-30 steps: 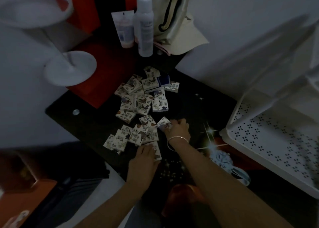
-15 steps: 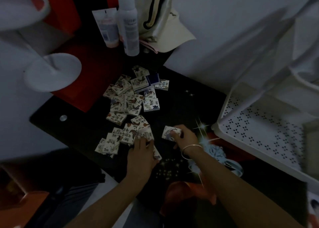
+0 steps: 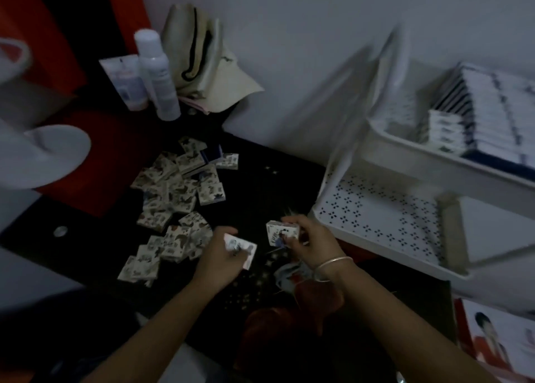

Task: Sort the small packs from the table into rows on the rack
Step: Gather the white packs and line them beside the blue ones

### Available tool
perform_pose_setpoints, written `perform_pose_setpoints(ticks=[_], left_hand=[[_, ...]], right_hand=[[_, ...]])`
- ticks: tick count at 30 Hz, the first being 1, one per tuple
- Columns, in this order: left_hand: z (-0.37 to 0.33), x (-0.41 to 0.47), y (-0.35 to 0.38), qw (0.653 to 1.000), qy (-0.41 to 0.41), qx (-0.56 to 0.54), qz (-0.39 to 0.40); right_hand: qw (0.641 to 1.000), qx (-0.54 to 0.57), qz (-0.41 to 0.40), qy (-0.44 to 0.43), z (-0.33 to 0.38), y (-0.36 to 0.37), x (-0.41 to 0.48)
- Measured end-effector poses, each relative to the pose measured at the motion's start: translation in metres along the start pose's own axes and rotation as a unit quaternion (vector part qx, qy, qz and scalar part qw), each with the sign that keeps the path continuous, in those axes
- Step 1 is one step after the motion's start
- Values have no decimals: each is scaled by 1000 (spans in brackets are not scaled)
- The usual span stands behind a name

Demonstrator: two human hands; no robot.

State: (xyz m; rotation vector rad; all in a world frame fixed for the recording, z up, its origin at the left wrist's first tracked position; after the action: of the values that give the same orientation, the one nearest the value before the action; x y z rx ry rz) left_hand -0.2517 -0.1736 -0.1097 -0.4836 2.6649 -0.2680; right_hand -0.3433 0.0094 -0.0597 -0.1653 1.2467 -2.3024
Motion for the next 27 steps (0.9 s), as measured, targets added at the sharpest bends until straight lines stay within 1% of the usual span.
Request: perform_pose_setpoints(ticks=[2, 4, 7, 9, 11, 15, 16, 18, 21, 24, 27], left_hand=[[-46, -3, -9, 997, 12, -76, -2], [-108, -12, -17, 989, 83, -126, 4], [-203, -35, -16, 965, 203, -161, 47], [-253, -46, -8, 950, 249, -178, 69], [-293, -50, 5, 937, 273, -205, 81], [-358, -51, 44, 913, 314, -240, 108], [-372, -50, 54, 910, 328, -229, 107], [-396, -44, 73, 912, 366, -168, 85], [-422, -32, 99, 909, 403, -92, 60], [-433, -17, 118, 914, 402, -42, 37], [-440, -2, 134, 919, 391, -4, 46]], right_hand=[[998, -18, -38, -49, 27, -41, -9], [992, -19, -83, -94, 55, -85, -21], [976, -34, -154, -149, 91, -156, -40], [970, -22, -195, -144, 101, -204, -48], [961, -16, -245, -124, 101, -253, -57], [946, 10, -312, -83, 79, -336, -61], [943, 13, -325, -64, 66, -353, -58], [941, 15, -337, -27, 41, -378, -47], [948, 34, -315, 26, 7, -396, -22], [955, 30, -287, 66, -15, -393, 3], [959, 16, -264, 104, -33, -385, 22]])
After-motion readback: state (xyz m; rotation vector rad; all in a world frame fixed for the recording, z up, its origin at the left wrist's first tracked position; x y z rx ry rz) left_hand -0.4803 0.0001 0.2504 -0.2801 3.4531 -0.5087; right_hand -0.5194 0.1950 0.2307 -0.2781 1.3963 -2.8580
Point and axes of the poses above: each hand's wrist, its own x-axis towards the middle knuckle, its own y-axis out of the palm, z = x × y, the point moved 10 cm from there along x, towards the middle knuckle, and after that the axes turned 12 degrees about -x, right-handed, at the moved point
